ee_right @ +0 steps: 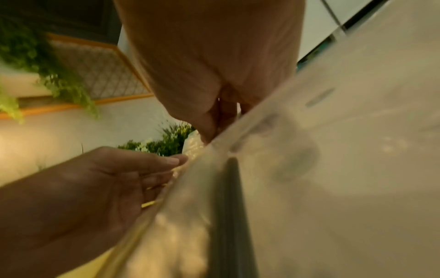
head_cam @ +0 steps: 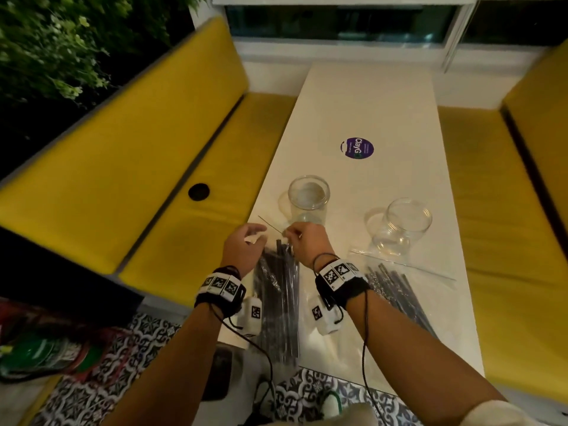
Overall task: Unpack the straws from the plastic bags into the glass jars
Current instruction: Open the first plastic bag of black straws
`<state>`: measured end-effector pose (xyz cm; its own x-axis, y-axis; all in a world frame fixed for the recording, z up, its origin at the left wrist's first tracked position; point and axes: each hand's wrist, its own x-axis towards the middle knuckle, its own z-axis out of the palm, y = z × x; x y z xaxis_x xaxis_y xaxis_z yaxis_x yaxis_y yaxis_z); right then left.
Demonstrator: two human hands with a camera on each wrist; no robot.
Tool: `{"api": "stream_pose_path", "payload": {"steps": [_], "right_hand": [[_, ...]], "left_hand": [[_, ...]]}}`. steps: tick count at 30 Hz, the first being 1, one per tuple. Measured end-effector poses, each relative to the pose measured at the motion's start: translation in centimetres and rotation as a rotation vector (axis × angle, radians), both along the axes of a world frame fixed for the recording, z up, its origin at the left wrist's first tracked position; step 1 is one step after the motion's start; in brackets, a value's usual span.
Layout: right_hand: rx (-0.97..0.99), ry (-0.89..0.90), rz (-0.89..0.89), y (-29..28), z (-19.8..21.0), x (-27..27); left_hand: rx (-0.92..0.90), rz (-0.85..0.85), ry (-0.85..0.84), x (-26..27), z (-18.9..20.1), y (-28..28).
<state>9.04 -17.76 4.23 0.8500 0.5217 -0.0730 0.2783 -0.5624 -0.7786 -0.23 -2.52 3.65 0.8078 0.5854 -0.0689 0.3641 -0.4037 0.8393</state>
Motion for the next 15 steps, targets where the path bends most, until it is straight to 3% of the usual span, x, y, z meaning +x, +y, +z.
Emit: {"api": "stream_pose_path", "payload": {"steps": [4,7,9,15], "right_hand": [[0.063,-0.004,-0.1,-0.6,1.9,-0.2],[0.098,-0.059,-0.18,-0.9,3.1,-1.2],[0.138,-0.062,-0.233,-1.0,3.5,-2.0],[0.126,-0.028,-0.252,-0.9,3.6,-3.4]], "left_hand": [[0.227,0.131,-0.076,1.6,2.7,-1.3],[0.097,0.043,-0.005,2.6,4.1,-1.7],[-0.018,-0.029,-0.043,3.0,4.2,-1.6],[-0.129,-0.175,-0.066,3.2,4.3,-1.1]]}}
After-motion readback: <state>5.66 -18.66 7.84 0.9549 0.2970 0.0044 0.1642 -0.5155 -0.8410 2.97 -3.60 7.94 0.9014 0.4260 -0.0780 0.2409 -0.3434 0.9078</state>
